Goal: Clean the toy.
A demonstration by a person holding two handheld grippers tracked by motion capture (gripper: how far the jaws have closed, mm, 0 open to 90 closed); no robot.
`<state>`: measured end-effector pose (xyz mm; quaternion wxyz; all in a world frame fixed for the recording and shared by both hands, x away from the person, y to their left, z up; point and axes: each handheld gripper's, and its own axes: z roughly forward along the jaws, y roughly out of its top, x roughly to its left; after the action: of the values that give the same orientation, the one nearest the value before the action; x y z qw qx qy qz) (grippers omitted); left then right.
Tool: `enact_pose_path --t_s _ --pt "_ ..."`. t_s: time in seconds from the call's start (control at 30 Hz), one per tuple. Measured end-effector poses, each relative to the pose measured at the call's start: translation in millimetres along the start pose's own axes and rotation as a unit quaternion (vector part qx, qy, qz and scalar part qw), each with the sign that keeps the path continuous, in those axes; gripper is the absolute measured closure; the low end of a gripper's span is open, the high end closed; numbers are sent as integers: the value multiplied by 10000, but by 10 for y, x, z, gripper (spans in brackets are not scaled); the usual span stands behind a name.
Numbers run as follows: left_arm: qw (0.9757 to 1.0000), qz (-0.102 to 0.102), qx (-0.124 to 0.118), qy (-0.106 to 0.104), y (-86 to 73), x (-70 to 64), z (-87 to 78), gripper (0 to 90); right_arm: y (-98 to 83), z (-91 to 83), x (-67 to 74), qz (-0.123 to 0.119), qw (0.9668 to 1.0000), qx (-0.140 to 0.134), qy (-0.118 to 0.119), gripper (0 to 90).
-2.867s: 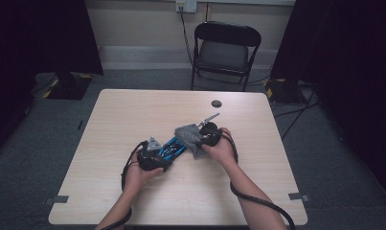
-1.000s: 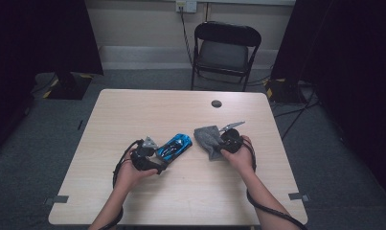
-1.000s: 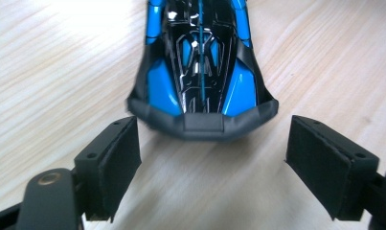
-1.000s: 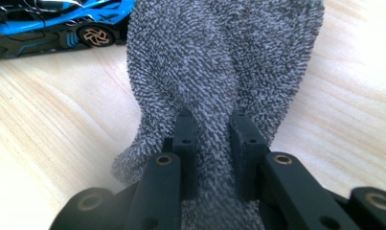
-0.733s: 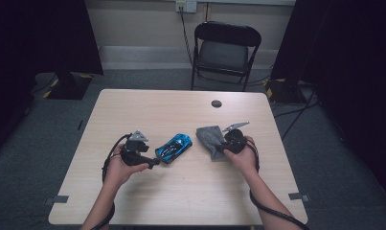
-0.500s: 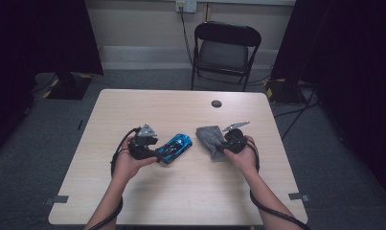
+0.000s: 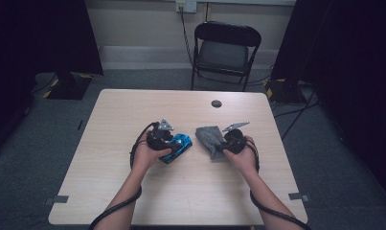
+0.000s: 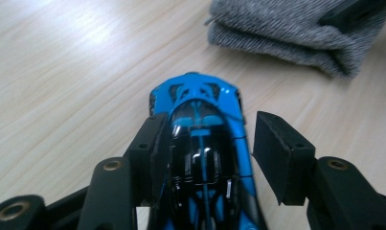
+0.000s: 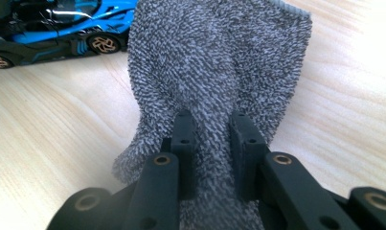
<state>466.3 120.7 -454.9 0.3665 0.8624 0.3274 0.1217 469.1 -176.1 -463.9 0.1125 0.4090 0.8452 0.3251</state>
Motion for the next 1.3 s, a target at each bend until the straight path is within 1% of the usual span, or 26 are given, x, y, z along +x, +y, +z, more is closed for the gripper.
enact_pose_path --t_s 0.1,0.13,0.2,0.3,0.33,0.37,0.4,0.47,0.5,0.53,0.6,0.63,0.67,0.7,0.77,0.8,0.83,0.9,0.93,1.0,1.03,1.07,1.17,1.23,1.27,1.3 --pt "9999 -58 126 49 -60 17 46 487 -11 21 27 -13 10000 12 -19 747" --pt "9998 -146 138 8 -95 31 61 485 -12 26 33 -25 10000 12 -6 747" --pt "9997 -254 -4 -21 -127 52 59 475 -12 40 50 -59 10000 29 -7 748" --pt "9996 -270 32 -38 -124 55 53 481 -2 55 68 -80 10000 31 -24 747" --pt "9995 -319 77 2 -110 53 49 477 1 58 74 -78 10000 28 -17 748" --pt "9994 -324 92 -19 -101 52 51 467 4 60 79 -83 10000 19 -9 747" --pt "9996 -247 124 -28 -85 45 59 473 7 62 84 -84 10000 21 -11 747" --pt "9997 -135 183 56 -67 21 79 476 13 70 92 -100 9999 36 -13 747" --pt "9998 -139 160 54 -60 12 87 476 14 71 93 -88 10000 30 -18 747" --pt "9997 -78 210 104 -53 6 95 475 14 72 93 -81 10000 25 -11 747" --pt "9998 -96 149 83 -55 7 115 474 12 81 92 -100 9999 28 -3 747" --pt "9999 -49 135 60 -58 10 120 474 9 86 97 -99 9999 49 1 747" --pt "9999 -3 155 40 -57 19 118 472 7 92 101 -109 9999 62 -2 747" --pt "9998 -21 173 22 -55 24 115 472 5 97 108 -117 9999 64 -8 747" --pt "9998 24 213 29 -45 16 115 472 4 107 125 -131 9999 51 -3 747" --pt "9996 78 249 95 -40 7 112 471 4 109 130 -132 9999 52 -7 747" --pt "9996 88 253 102 -40 5 112 469 3 113 132 -130 9999 60 5 747" --pt "9997 17 225 108 -27 -15 124 459 2 114 126 -115 9999 64 19 747" --pt "9997 34 223 104 -17 -17 126 449 2 114 123 -112 9999 71 28 747" --pt "9999 39 112 48 -7 -7 149 447 7 115 119 -108 9999 79 39 747" --pt "9999 40 116 8 -4 2 160 430 10 116 120 -120 9999 83 37 747" --pt "9999 85 139 33 2 22 177 426 13 118 121 -123 9999 86 33 747" --pt "9999 -106 15 -59 14 56 207 447 18 130 118 -118 9999 104 59 746" --pt "10000 -41 3 -35 14 74 233 450 14 135 111 -105 9999 112 78 747" --pt "9999 -113 -20 -24 13 77 233 452 15 135 109 -95 9999 108 82 747" --pt "9999 -129 -17 -36 14 76 233 474 16 132 109 -91 9999 112 70 747"
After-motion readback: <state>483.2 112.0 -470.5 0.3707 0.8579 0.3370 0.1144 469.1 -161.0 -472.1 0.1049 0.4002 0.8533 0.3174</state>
